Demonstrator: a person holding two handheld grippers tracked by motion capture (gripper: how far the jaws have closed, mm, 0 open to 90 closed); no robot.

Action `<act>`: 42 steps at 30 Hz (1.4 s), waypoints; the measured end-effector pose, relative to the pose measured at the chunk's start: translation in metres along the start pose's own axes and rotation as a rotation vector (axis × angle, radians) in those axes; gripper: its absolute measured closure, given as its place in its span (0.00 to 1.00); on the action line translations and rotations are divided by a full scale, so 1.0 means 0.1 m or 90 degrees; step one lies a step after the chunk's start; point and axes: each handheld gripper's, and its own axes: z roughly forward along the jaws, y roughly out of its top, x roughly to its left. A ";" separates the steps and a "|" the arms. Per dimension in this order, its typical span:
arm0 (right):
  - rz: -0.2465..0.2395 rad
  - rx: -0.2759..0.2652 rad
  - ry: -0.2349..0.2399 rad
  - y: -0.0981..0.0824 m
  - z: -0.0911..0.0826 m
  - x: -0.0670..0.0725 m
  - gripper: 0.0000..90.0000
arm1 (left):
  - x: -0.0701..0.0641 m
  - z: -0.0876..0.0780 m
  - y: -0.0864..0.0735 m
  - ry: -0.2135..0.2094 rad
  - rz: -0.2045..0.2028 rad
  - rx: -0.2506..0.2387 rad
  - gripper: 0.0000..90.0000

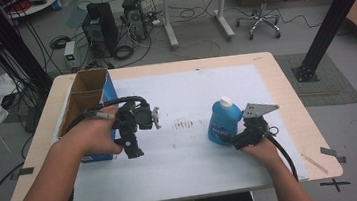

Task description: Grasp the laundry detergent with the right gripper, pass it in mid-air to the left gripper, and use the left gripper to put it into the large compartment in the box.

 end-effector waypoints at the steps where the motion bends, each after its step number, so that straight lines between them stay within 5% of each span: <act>1: 0.001 -0.001 0.001 0.00 0.01 0.00 0.00 | 0.00 0.00 0.00 0.000 0.001 0.000 0.00; 10: 0.004 -0.008 -0.001 -0.04 0.06 0.00 0.01 | -0.02 -0.01 0.01 0.000 0.001 0.001 0.00; 42: 0.008 -0.038 -0.014 -0.09 0.03 0.02 0.28 | -0.02 0.01 0.00 0.000 -0.002 0.003 0.00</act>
